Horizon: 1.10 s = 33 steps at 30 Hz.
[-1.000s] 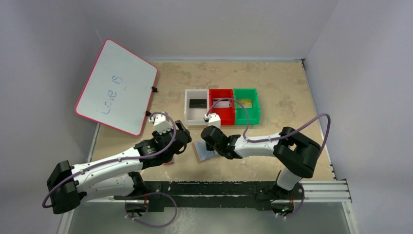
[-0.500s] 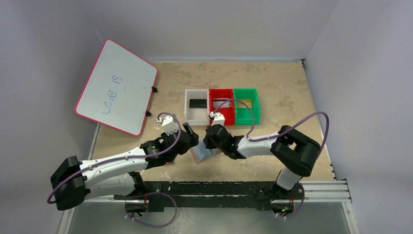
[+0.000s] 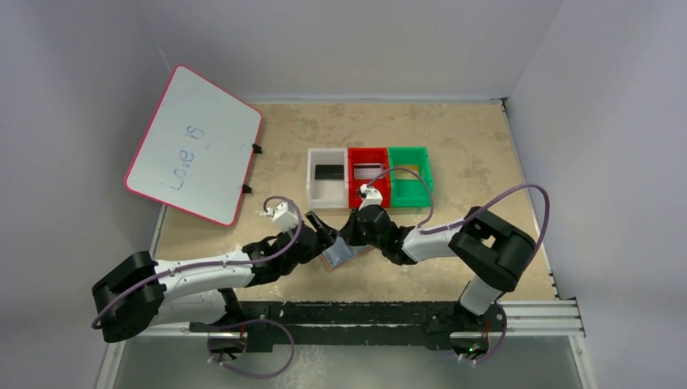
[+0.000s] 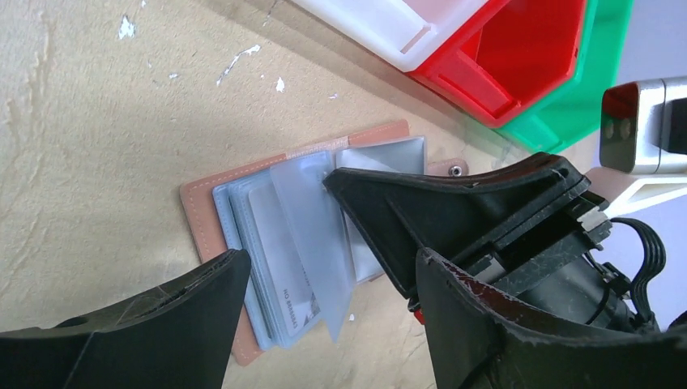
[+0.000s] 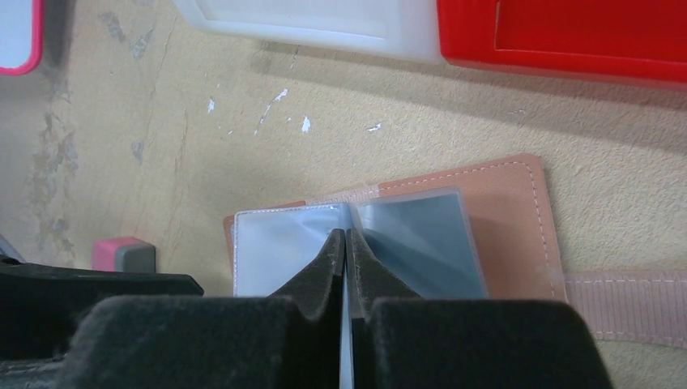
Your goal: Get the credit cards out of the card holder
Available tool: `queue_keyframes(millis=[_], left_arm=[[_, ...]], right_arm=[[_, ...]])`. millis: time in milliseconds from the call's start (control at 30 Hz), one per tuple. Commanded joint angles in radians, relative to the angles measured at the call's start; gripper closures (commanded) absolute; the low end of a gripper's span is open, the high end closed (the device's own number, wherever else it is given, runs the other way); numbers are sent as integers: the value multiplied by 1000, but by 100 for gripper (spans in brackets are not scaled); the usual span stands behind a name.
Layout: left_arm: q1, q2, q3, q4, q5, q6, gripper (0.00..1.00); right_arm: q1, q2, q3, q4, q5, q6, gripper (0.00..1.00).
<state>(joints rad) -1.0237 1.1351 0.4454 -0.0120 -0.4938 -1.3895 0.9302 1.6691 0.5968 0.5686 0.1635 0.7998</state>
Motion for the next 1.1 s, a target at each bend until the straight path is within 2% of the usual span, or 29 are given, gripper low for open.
queue_keyframes(millis=[0,500,833,1067], left_arm=[[-6,3,-37,153,-18,-101,26],[-5,102,-79,324,51,-137,28],[-5,164,-76,443,90,-108,38],[-6,201,-68,508,128,-71,46]], right_arm=[[-3,50,-53,-174,-22,-10,98],[-12,54,-61,-167,-30,-1,99],[-20,24,-73,-141,-64,6,96],[-22,-112,-109,-125,-67,18,75]])
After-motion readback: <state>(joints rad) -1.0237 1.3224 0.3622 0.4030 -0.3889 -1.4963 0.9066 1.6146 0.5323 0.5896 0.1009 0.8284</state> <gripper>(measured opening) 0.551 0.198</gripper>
